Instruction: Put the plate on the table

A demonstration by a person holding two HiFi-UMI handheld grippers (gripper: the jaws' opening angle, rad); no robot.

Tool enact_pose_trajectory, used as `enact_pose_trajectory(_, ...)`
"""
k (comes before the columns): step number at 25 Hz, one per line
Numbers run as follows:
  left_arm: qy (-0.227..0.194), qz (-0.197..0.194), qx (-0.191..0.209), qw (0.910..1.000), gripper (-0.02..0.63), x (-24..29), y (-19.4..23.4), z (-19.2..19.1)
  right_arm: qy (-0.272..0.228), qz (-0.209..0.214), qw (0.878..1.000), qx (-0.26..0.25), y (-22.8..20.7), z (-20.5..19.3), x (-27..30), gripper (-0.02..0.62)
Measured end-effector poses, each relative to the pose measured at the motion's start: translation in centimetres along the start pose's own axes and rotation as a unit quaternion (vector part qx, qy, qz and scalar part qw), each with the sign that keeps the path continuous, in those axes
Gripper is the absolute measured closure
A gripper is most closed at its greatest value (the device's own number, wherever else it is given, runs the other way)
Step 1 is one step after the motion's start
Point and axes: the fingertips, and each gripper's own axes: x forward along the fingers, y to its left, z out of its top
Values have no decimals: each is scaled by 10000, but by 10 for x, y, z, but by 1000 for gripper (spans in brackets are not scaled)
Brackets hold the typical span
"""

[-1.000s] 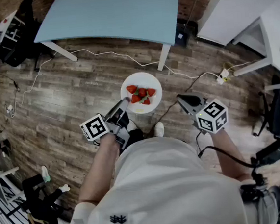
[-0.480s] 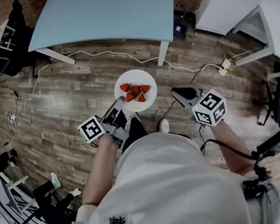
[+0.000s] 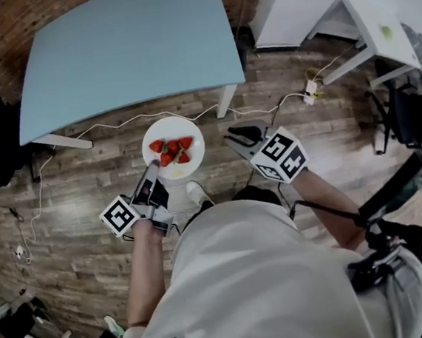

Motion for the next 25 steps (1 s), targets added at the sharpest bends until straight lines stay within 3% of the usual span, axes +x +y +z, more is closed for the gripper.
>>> enact_pose_trajectory(4,234,-141,120,9996,595,3,14,37,-112,-217,9996,126,9,29,30,529)
enact_pose_trajectory(12,-18,-236,42,9997,595,19,26,83,158,-47,9999,-38,-6,59,65,518)
enact_pose_trajectory(15,-151,-337,94,9993,595,37,24,104,133,82,9998,-85,-27,72,82,518)
enact_pose_trajectory(22,-345,243,-88,9991,595,84,51,175,-19,315,9993,-217,-98,125,152,520)
enact_pose_trajectory(25,-401,184,-21,9990,595,109,50,204,-93,290,9992,-270,-131,148,167,520)
